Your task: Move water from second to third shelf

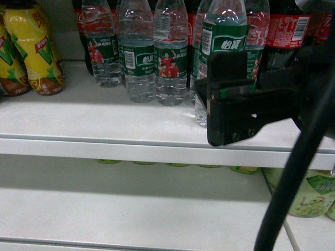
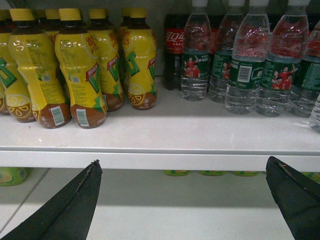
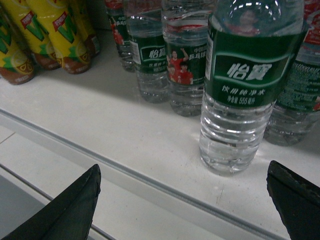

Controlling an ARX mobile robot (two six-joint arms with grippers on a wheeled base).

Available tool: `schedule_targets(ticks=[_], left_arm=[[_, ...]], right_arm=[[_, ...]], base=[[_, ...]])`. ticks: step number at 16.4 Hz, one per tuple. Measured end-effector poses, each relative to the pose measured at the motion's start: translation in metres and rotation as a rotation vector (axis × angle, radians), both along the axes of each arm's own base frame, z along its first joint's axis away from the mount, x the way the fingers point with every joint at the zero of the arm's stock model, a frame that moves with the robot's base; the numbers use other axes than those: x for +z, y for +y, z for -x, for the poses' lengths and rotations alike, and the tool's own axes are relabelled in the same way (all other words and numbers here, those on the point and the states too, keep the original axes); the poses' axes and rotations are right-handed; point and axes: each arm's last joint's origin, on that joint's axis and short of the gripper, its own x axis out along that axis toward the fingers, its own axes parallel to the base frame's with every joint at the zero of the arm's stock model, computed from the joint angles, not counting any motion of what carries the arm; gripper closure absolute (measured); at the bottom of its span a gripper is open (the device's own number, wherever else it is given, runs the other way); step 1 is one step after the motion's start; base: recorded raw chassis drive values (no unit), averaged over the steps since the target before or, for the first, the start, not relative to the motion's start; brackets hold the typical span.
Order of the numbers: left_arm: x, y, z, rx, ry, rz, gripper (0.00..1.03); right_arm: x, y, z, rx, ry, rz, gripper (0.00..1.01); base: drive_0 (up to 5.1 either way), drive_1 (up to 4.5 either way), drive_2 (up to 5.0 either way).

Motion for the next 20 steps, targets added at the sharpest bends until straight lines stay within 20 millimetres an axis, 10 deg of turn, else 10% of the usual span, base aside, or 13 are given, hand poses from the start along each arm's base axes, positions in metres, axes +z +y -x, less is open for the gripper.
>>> schedule_targets(ticks=[20], left_arm=[[0.0,0.0,0.0,0.0,0.0,0.0,0.05]], right_arm=[[0.001,0.021,-0.087,-0.244,-0.045,0.0,0.03]], base=[[0.0,0.0,0.0]])
